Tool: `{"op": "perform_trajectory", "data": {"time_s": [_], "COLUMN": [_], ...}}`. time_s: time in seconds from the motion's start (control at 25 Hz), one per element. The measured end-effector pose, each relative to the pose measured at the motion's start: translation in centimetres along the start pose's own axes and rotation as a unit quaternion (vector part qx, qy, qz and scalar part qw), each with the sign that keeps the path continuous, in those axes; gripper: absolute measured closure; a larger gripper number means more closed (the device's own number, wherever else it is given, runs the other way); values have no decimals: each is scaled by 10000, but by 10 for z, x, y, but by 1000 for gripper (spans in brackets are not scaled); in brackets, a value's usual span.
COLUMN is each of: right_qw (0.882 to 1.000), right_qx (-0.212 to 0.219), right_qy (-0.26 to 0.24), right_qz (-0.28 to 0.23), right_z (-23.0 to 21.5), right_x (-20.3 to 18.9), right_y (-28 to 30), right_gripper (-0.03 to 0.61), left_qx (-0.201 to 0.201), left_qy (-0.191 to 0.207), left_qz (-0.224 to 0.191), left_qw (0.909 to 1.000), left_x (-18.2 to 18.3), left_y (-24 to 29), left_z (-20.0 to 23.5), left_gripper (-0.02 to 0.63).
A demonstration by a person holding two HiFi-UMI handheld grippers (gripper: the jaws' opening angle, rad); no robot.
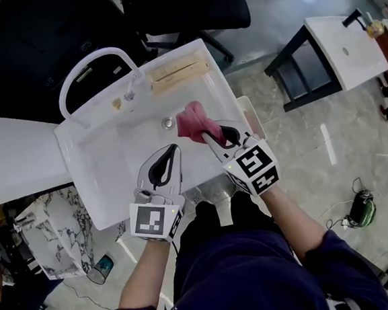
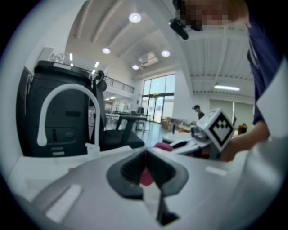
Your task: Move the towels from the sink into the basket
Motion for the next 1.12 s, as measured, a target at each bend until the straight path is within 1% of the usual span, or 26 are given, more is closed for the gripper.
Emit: {"op": "perform_trajectory", "data": {"time_s": [0.4, 0.88, 1.12], "right_qw": [9990, 9985, 9964], "right_qx": [-308, -363, -617], "right_qy": [282, 394, 583], "right_qz": [-150, -92, -83], "right_z": [-54, -121, -135], "right_x": [-34, -84, -99], "right_y": [-57, -106, -118], "right_gripper": [529, 529, 529], "left_qx": [-344, -431, -779], "left_qy": [215, 220, 312], "left_qz": [38, 76, 94], "left_qw": [9992, 9988, 9964], "left_x": [21, 32, 33], "left_y": [47, 106, 126], "left_z": [-64, -138, -155], "left_gripper": [606, 606, 606]}}
Point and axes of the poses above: the fingertips, and each gripper's own axes: y forward along the fingers, z to its left, x out of its top, the point moved 8 cm from there along -y, backward along the fingers, and after that the axes turned 12 degrees about z, right-handed, at the moved point
